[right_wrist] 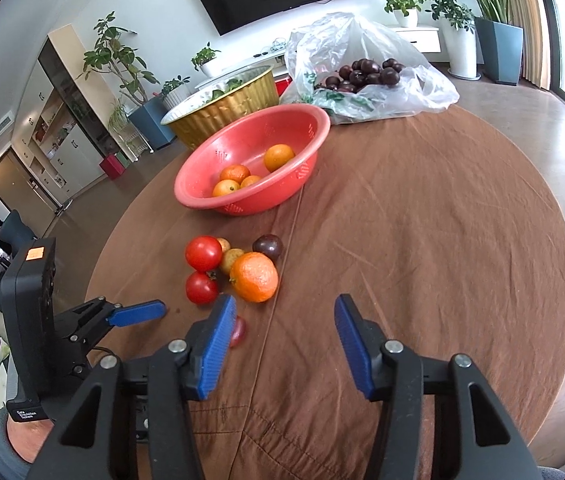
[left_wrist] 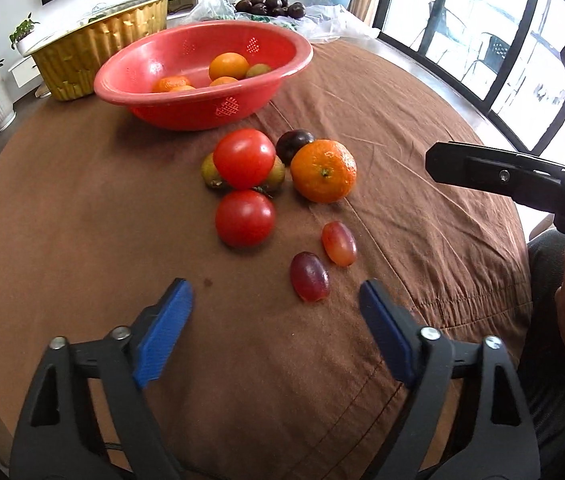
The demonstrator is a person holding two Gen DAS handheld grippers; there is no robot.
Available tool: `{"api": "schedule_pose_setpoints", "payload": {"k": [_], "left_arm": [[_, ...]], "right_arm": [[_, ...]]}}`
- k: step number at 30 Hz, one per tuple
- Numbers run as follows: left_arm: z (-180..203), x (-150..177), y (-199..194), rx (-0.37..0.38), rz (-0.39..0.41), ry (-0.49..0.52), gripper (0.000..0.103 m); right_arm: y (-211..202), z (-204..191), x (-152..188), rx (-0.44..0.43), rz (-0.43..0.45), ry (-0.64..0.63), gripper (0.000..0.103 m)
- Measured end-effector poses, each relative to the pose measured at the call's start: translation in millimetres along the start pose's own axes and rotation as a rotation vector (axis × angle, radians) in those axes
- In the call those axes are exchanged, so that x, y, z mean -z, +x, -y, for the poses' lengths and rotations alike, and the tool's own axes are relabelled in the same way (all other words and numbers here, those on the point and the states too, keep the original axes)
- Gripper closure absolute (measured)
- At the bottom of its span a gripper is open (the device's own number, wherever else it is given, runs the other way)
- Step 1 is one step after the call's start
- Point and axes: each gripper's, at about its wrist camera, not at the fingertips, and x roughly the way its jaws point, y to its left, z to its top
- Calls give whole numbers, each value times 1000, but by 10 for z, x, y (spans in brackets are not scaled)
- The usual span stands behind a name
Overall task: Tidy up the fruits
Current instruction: 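Grasp a red grape with the left tool while the right tool grasps a plum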
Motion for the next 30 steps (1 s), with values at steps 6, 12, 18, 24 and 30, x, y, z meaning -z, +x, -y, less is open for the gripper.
{"api": "schedule_pose_setpoints", "payload": {"k": [6, 12, 18, 24, 30], "left_arm": [[1, -42, 45, 0, 1, -4, 38], [44, -65, 49, -5, -1, 14, 53], [119, -47, 50, -15, -3, 42, 58], [139, -40, 45, -16, -4, 57, 76], [217, -30, 52, -34, -11, 98, 80]], "right_arm": [[0, 17, 15, -2, 2, 8, 50], [2, 20, 13, -3, 0, 8, 50], [0, 25, 33, 2, -4, 4, 50], [16, 28, 48, 5, -9, 1, 51], [41, 21, 56, 12, -21, -2, 52]]}}
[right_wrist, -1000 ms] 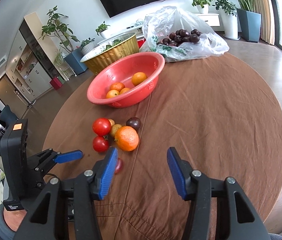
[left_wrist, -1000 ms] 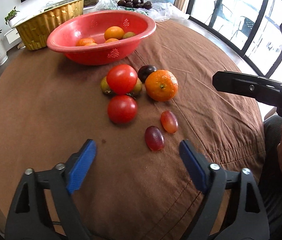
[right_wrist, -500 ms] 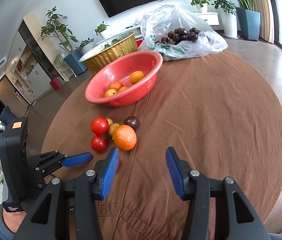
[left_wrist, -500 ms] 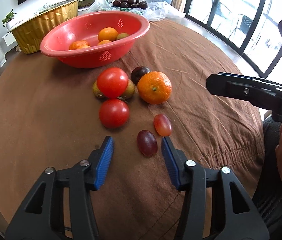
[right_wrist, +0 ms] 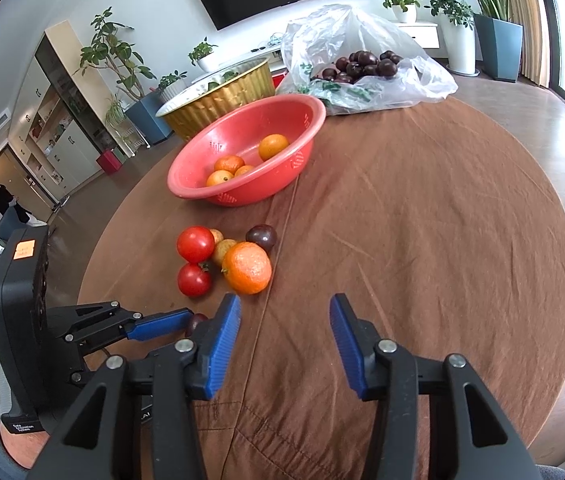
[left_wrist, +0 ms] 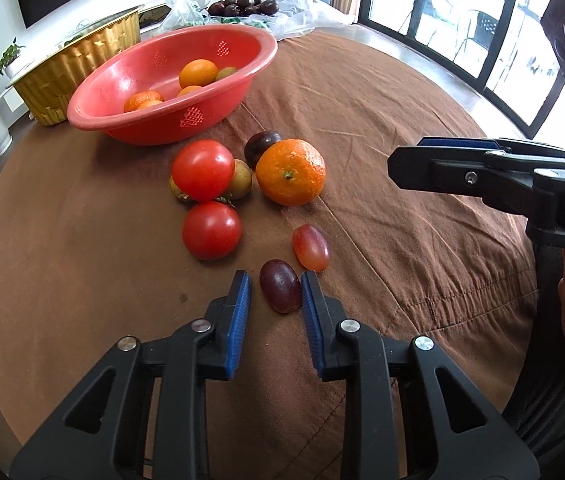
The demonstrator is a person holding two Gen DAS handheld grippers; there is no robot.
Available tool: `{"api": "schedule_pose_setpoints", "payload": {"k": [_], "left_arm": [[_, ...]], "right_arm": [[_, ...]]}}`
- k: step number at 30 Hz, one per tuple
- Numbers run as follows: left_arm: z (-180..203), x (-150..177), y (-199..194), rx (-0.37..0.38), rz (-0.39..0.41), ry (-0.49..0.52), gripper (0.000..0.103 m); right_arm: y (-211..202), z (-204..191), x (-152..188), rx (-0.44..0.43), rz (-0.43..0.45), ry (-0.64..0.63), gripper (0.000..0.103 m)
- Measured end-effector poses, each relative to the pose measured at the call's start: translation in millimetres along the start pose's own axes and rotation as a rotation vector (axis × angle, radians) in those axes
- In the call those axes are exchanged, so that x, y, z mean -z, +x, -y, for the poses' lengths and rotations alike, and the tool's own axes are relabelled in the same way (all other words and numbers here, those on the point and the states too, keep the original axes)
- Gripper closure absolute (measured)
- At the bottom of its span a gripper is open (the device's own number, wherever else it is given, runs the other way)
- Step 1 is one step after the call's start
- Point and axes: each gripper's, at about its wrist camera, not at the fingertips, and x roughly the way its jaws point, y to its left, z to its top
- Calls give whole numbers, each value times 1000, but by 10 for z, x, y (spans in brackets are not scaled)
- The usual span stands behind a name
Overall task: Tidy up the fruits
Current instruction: 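Grasp a red grape with the left tool while the right tool grasps a plum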
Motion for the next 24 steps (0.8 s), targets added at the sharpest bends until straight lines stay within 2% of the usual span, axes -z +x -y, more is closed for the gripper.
{"api": "schedule_pose_setpoints", "payload": {"k": [2, 10, 18, 24], "left_arm": [[19, -5, -3, 6, -6, 9, 84], [25, -24, 3, 23, -17, 23, 86], [-152, 81, -179, 47, 20, -41, 86], [-389, 282, -340, 45, 41, -115, 86]], "right_arm": [[5, -7, 7, 2, -6, -2, 52], [17, -44, 11, 4, -14, -10, 53], [50, -182, 19, 12, -39, -51, 53], [172, -399, 66, 21, -78, -107, 54]]}}
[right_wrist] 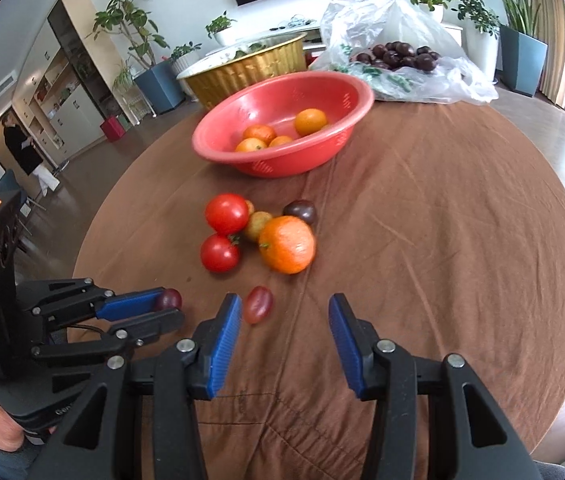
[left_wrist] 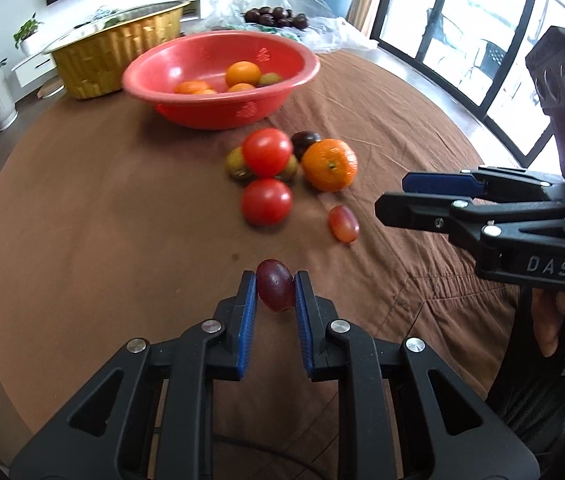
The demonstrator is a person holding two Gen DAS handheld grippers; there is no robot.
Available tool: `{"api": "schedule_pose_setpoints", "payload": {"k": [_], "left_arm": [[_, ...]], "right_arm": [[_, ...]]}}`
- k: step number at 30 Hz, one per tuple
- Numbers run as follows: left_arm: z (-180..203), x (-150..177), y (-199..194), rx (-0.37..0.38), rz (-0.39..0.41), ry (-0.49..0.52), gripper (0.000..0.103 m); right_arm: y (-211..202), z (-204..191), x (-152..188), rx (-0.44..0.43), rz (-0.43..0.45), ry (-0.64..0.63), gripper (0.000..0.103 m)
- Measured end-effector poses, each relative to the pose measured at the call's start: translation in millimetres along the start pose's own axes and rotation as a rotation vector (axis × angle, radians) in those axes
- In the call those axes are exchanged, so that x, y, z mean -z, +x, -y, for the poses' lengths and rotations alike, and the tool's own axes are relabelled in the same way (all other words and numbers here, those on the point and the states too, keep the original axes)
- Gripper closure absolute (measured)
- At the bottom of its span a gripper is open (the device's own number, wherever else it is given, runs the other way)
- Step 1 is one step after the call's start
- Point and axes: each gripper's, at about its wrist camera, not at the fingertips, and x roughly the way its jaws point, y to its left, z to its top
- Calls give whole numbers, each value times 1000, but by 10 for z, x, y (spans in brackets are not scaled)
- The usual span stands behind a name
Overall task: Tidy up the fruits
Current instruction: 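Carry the grape and plum to the red bowl and release them inside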
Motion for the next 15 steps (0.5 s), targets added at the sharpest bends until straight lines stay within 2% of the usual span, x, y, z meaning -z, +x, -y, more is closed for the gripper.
{"api": "schedule_pose_setpoints", "payload": {"k": [6, 15], "left_arm": [[-217, 118, -133, 0, 22, -50, 86], [-274, 126, -150, 23, 44, -69, 86]], "right_arm": [[223, -235, 21, 33, -55, -62, 58], [374, -295, 18, 97, -77, -95, 63]]}}
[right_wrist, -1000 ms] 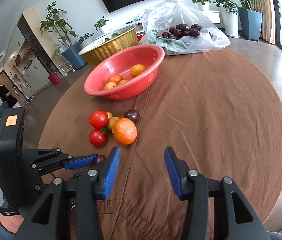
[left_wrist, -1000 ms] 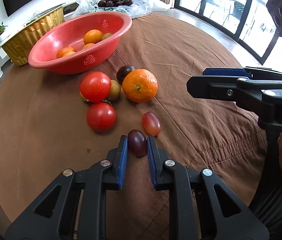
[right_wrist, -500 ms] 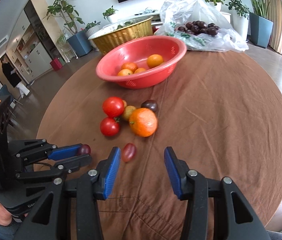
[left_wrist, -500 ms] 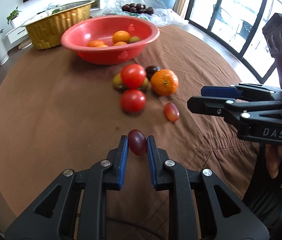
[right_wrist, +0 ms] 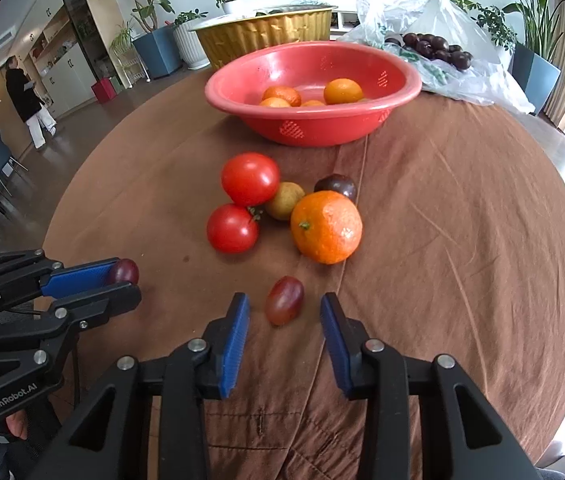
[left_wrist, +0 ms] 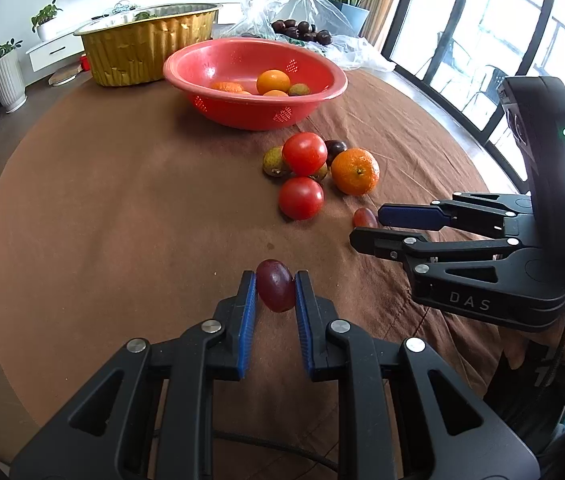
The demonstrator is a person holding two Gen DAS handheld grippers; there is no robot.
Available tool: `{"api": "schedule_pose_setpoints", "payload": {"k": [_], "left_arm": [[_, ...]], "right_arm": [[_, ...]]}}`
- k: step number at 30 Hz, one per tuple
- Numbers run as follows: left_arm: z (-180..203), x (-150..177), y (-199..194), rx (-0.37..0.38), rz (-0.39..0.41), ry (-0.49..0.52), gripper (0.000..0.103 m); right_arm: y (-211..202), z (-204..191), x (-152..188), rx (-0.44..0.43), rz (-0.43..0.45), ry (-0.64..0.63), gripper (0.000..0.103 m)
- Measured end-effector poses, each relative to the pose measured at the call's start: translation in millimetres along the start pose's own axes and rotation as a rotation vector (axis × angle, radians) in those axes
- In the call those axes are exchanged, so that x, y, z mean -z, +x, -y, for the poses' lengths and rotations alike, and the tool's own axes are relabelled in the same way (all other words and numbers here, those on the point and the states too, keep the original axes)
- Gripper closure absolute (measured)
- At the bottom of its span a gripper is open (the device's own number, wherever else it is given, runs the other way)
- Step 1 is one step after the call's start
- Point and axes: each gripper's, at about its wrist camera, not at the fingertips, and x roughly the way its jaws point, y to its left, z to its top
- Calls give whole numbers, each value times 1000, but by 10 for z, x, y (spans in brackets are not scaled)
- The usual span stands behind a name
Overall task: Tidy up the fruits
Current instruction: 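Carry the grape and plum to the red bowl and release them inside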
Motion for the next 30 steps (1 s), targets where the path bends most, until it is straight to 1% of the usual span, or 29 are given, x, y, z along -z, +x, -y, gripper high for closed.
{"api": "schedule_pose_setpoints", "payload": {"k": [3, 6, 7, 11, 12, 14, 25, 30], "left_arm": [[-9, 2, 3, 3, 4, -6, 86], [-18, 10, -10, 2, 5, -12, 86], [-26, 11, -12, 2, 6, -14, 86], [-41, 11, 2, 3, 3, -18, 86], [-36, 11, 6, 5, 2, -17, 86], [-34, 11, 12, 7, 2, -17, 86], [-41, -16, -16, 12, 13, -19, 86], [-52, -85, -55, 17, 23, -19, 86]], "right_arm": [[26, -46, -28, 28, -4, -22, 65], [41, -104, -35, 49, -8, -50, 70], [43, -123, -30, 58, -9, -61, 74], [48, -177, -9, 88, -14, -94, 75], [49, -179, -7, 86, -15, -93, 76], [44, -158, -13, 86, -17, -88, 81], [-57, -60, -20, 37, -2, -41, 82], [-193, -6, -63, 4, 28, -20, 82]]}}
